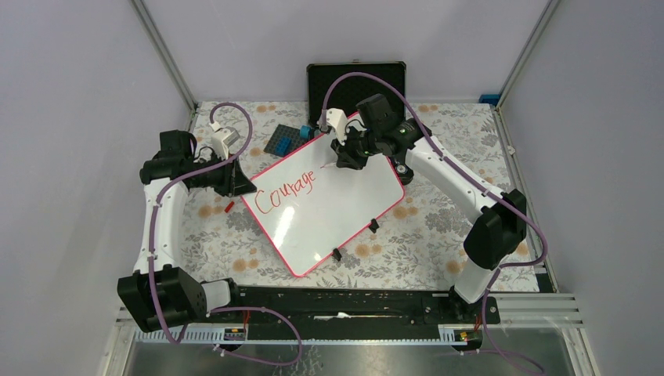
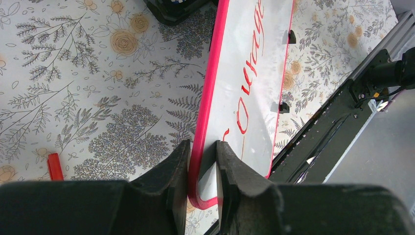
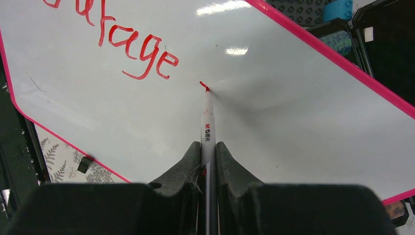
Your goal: Write a sentence on the whiteboard
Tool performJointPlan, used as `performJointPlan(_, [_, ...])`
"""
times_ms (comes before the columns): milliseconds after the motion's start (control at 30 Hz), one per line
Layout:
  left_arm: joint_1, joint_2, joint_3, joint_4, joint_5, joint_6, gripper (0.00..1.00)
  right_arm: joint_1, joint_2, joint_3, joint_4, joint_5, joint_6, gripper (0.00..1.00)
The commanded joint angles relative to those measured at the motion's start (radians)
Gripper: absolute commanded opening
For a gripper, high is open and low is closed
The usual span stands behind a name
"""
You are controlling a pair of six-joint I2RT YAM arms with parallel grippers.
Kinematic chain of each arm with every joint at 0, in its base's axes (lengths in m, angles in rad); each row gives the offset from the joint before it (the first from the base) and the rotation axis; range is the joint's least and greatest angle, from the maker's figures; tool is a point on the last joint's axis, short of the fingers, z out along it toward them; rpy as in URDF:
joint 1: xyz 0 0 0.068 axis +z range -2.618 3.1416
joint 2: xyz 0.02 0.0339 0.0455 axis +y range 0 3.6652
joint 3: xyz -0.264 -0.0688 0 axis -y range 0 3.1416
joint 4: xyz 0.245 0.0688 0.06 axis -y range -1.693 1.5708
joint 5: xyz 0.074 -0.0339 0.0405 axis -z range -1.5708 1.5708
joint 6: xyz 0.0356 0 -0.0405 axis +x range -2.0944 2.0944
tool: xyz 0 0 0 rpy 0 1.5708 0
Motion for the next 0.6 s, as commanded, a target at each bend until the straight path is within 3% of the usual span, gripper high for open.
performJointPlan(0, [-0.001,-0.02,-0.006,0.037,-0.025,0.024,0.06,0.015,-0.017,0.0,-0.01,-0.02,-0.016,0.0])
performJointPlan(567, [-0.001,-0.019,-0.004,0.036,-0.025,0.026,0.05,0.017,-0.074,-0.088,-0.016,-0.002,-0.041,0.0])
